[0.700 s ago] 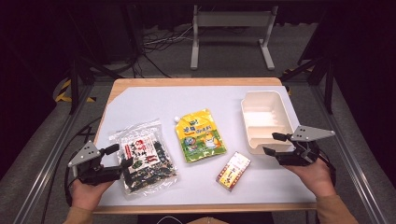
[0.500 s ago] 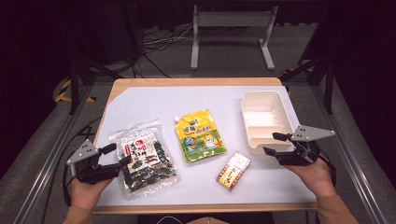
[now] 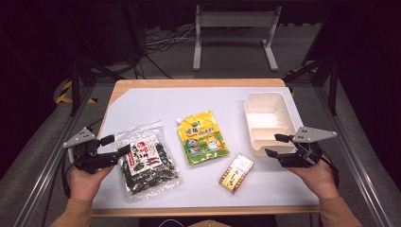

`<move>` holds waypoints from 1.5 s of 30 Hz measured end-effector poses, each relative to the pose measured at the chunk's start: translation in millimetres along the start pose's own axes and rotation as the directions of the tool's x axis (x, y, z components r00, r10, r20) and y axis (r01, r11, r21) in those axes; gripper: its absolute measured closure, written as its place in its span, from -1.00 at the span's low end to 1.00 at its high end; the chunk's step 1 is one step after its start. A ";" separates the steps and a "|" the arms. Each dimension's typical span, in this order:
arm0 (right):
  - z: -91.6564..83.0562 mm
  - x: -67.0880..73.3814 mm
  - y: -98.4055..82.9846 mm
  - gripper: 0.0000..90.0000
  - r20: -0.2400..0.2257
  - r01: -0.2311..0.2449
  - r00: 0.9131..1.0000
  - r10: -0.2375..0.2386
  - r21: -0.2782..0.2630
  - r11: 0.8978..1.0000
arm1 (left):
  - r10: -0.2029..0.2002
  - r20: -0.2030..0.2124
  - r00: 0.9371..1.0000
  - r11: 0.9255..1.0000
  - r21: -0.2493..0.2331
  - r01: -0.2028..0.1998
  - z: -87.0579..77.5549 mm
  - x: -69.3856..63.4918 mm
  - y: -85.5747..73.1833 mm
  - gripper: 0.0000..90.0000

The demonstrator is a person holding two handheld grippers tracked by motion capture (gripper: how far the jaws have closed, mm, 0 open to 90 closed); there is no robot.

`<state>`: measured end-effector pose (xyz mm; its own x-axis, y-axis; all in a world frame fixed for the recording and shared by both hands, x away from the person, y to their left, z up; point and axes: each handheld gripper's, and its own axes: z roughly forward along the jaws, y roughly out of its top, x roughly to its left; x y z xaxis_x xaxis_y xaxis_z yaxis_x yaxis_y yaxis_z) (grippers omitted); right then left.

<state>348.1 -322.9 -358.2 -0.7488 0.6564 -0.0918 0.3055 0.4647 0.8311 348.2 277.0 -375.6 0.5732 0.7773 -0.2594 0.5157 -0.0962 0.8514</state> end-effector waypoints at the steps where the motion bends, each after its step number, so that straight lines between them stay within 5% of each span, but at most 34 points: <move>1: 0.0 0.0 0.0 -0.26 0.000 0.000 1.000 0.000 0.000 1.000 | -0.006 -0.005 1.000 1.000 0.001 0.006 1.0 2.3 1.7 -0.63; 5: 2.6 0.8 -0.3 -0.26 -0.004 0.002 1.000 -0.002 0.006 1.000 | -0.051 -0.025 0.998 0.999 0.018 0.051 6.2 11.1 6.8 -0.65; 16: 2.9 8.1 5.1 -0.28 -0.029 0.008 1.000 -0.008 -0.014 1.000 | -0.079 -0.091 0.993 0.994 0.066 0.085 28.6 33.1 8.4 -0.65; 24: 7.8 13.7 5.5 -0.30 -0.047 0.025 0.999 -0.026 -0.007 1.000 | -0.099 -0.182 0.978 0.986 0.116 0.121 40.9 48.7 2.1 -0.76; 27: 10.0 13.7 4.7 -0.30 -0.049 0.026 0.998 -0.026 0.000 1.000 | -0.125 -0.229 0.965 0.981 0.119 0.155 45.2 54.8 -1.3 -0.78; 31: 12.8 14.6 3.7 -0.31 -0.050 0.032 0.998 -0.031 0.010 0.999 | -0.144 -0.246 0.959 0.973 0.141 0.182 49.0 62.2 -6.1 -0.77; 36: 15.2 16.3 3.3 -0.31 -0.053 0.038 0.998 -0.037 0.019 0.999 | -0.170 -0.288 0.942 0.957 0.181 0.228 54.3 66.1 -10.8 -0.71; 45: 18.1 17.2 2.2 -0.33 -0.057 0.044 0.997 -0.042 0.030 0.999 | -0.194 -0.303 0.933 0.931 0.243 0.272 61.9 70.9 -17.4 -0.69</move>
<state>346.6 -299.8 -367.9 -0.7935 0.6011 -0.0952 0.2899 0.5108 0.8093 419.3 295.3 -437.0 0.2425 0.9322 -0.2688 0.7909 -0.0294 0.6113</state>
